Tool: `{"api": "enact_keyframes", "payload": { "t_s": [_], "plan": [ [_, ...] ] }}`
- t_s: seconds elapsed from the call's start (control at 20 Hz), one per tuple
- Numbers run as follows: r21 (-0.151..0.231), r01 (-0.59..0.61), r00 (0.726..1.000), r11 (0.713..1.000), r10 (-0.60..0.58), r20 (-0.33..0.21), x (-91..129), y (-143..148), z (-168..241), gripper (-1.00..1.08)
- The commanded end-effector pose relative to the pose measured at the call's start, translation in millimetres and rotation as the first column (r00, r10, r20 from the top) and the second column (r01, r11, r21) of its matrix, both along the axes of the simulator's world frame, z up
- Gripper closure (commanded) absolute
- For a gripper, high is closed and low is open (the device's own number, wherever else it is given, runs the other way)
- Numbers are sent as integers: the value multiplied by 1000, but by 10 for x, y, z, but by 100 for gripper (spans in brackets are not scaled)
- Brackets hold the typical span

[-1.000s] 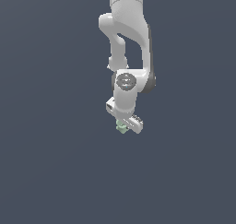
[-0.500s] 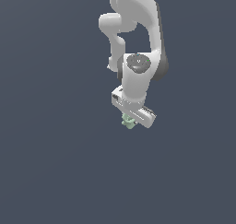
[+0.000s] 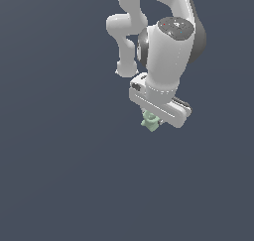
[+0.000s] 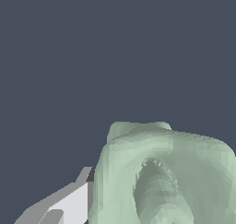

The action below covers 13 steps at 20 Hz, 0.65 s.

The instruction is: Pick up the object and move it to a goal position.

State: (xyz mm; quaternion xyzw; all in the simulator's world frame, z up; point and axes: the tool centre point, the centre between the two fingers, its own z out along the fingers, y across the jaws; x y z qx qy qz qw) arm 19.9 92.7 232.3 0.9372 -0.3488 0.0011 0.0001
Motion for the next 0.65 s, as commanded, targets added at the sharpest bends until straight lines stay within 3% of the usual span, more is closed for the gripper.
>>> {"api": "enact_keyframes", "payload": {
  "t_s": [0.0,0.6],
  "plan": [
    [-1,1,1000,1000,-1,-2,34,64,170,108],
    [1,0,1000,1000,0,-2,124,192,483,108]
  ]
}}
